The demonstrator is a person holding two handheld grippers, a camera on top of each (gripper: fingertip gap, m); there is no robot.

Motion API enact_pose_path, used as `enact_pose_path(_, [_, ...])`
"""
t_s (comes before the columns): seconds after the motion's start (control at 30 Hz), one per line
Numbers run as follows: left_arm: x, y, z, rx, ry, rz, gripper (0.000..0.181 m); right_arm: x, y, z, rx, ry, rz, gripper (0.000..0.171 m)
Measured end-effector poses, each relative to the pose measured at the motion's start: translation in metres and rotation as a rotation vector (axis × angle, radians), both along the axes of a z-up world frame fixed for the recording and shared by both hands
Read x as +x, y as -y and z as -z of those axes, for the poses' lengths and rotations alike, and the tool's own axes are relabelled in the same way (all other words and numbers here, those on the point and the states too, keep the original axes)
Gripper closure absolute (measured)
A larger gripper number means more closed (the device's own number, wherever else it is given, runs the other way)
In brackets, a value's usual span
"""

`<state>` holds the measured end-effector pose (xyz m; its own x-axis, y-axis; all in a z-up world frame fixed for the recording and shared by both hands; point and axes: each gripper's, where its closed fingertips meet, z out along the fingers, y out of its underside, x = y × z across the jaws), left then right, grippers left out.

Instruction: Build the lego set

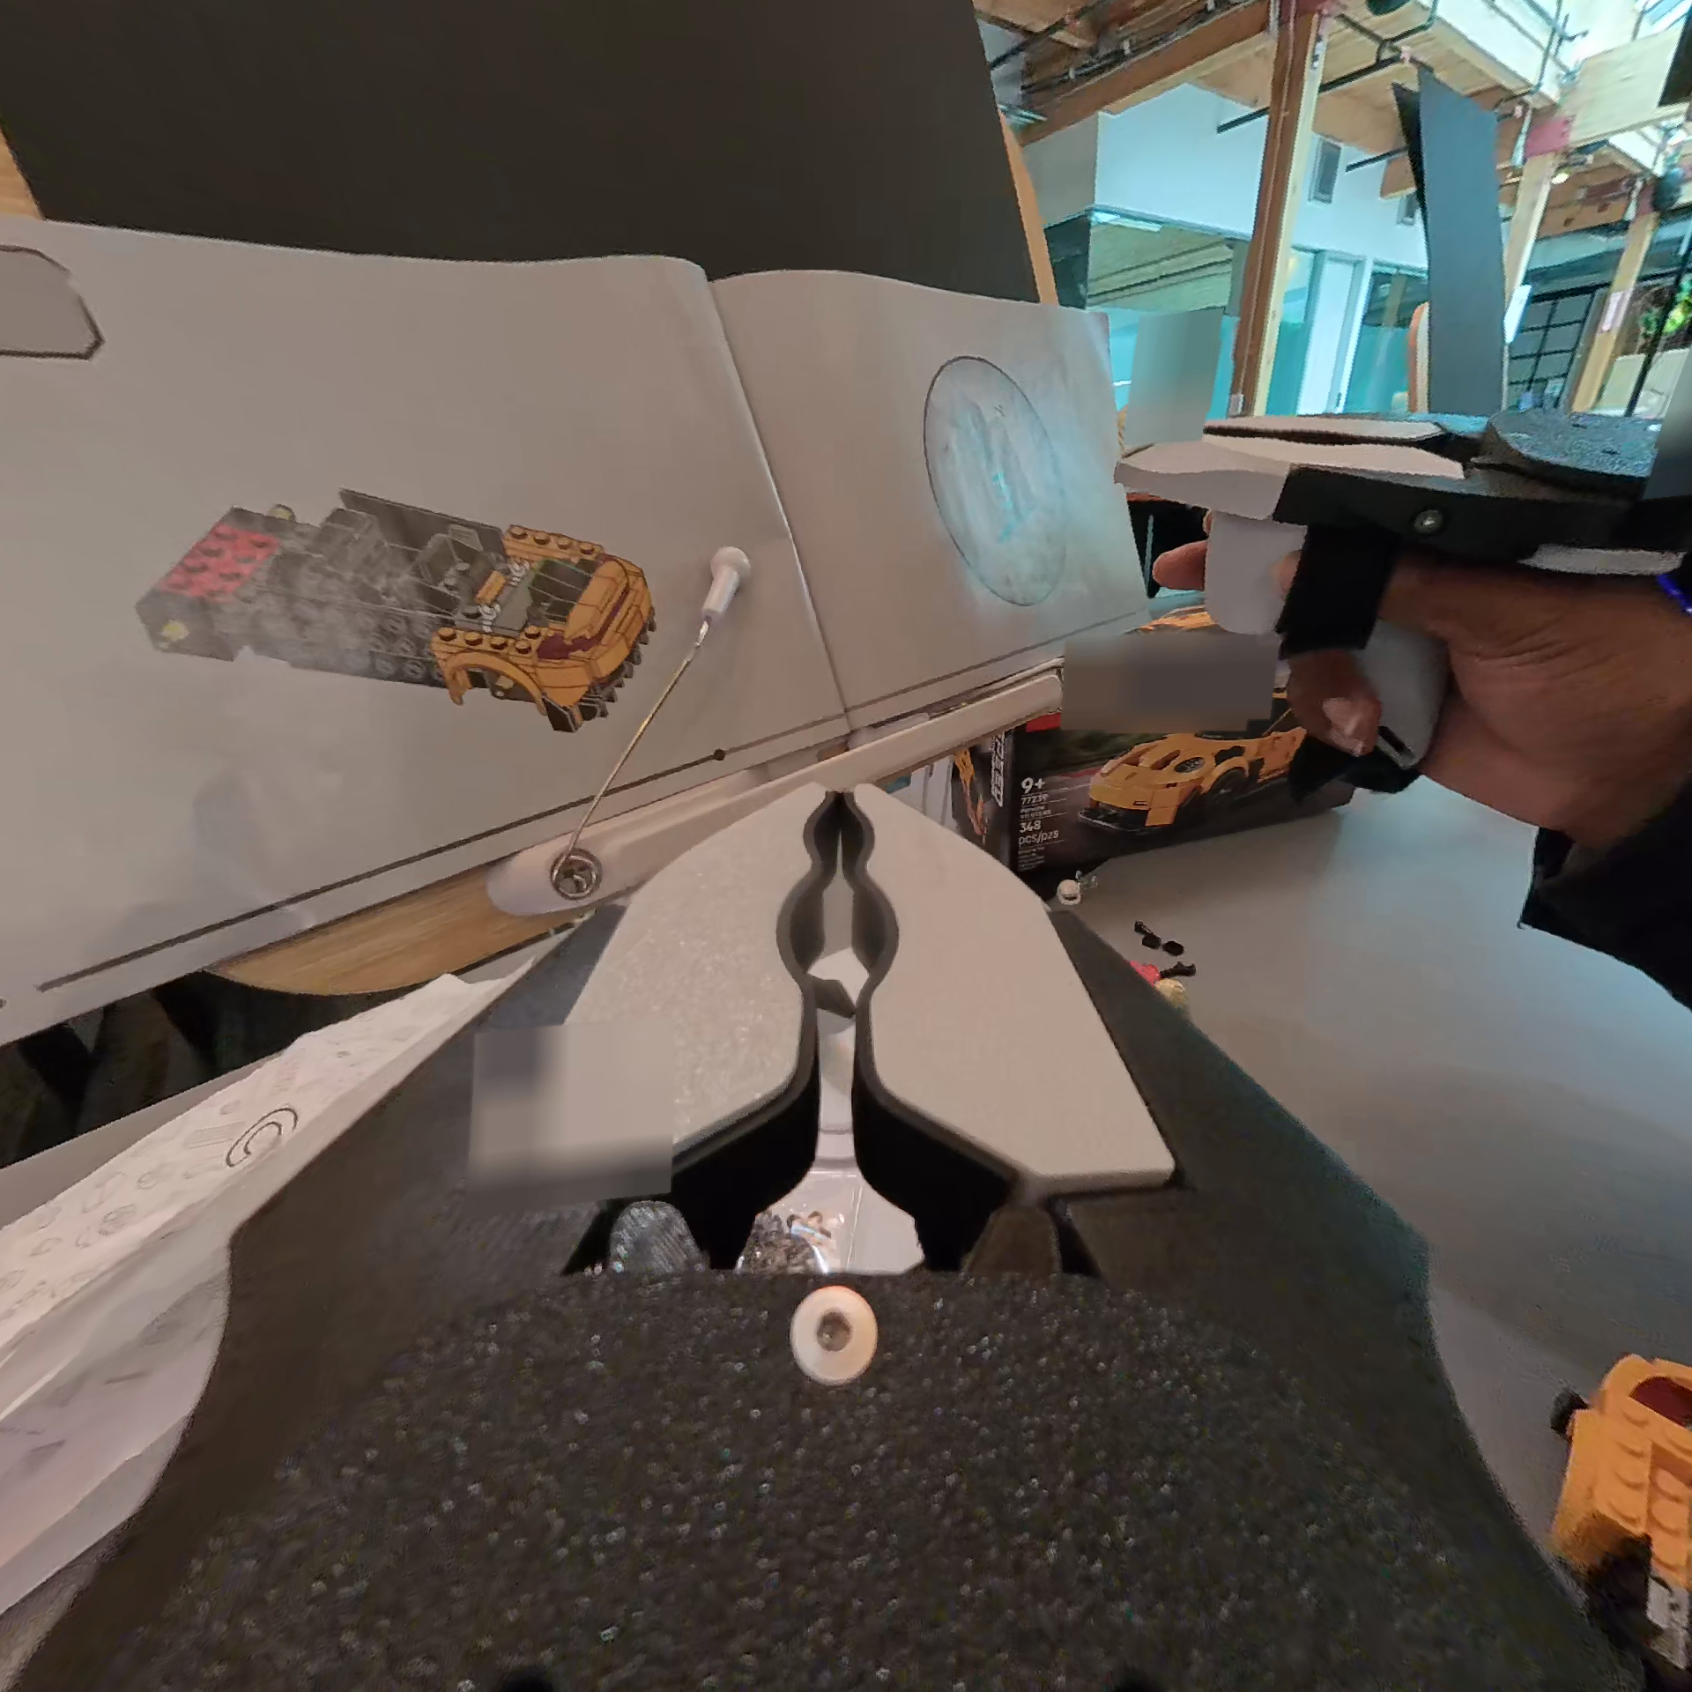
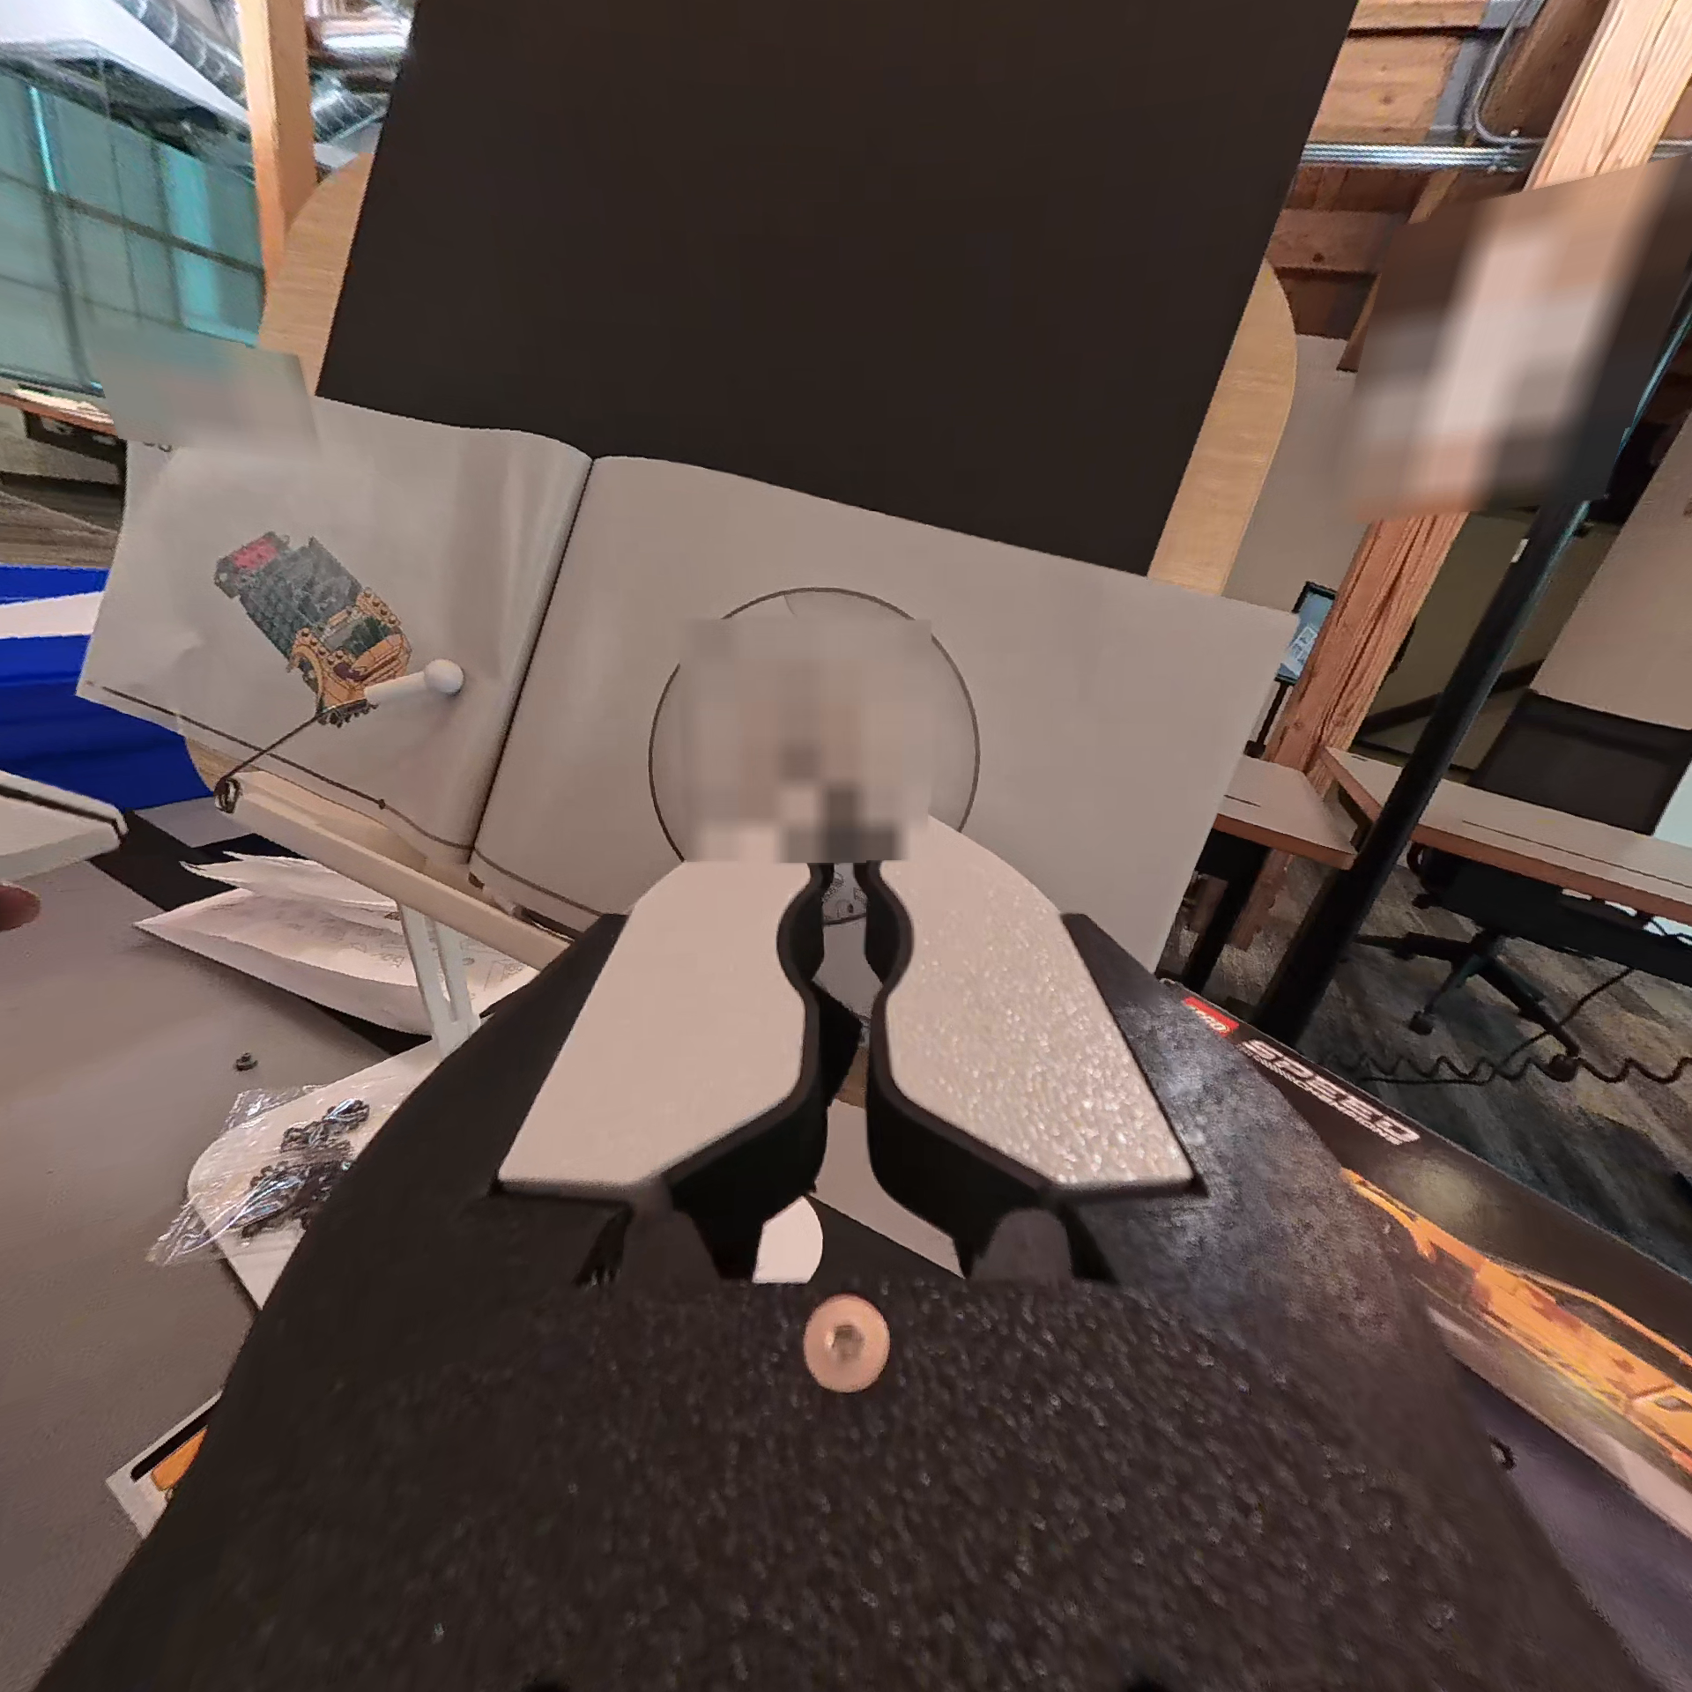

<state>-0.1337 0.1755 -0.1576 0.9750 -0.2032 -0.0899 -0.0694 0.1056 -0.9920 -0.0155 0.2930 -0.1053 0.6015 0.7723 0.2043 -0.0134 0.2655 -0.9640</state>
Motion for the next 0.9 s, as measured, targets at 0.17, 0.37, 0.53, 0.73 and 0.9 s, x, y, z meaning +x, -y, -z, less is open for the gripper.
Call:
enact_pose_path(0.17, [-0.006,-0.006,0.011,-0.025,-0.031,-0.035,0.181,-0.005,-0.004,0.008,-0.049,-0.001,-0.020,0.147])
enact_pose_path(0.37, [-0.015,-0.008,0.015,-0.037,-0.007,-0.073,0.181,-0.003,-0.010,0.012,-0.013,0.036,0.032,0.144])
enact_pose_path(0.53, [-0.017,-0.008,0.016,-0.030,-0.004,-0.082,0.181,-0.002,-0.013,0.014,-0.030,0.037,0.037,0.143])
enact_pose_path(0.73, [-0.021,-0.005,0.003,0.001,-0.028,-0.118,0.181,-0.004,-0.014,0.016,-0.064,0.043,0.029,0.133])
enact_pose_path(0.9, [-0.032,-0.008,-0.032,0.063,-0.026,-0.176,0.181,-0.006,-0.018,0.014,-0.090,0.051,0.038,0.126])
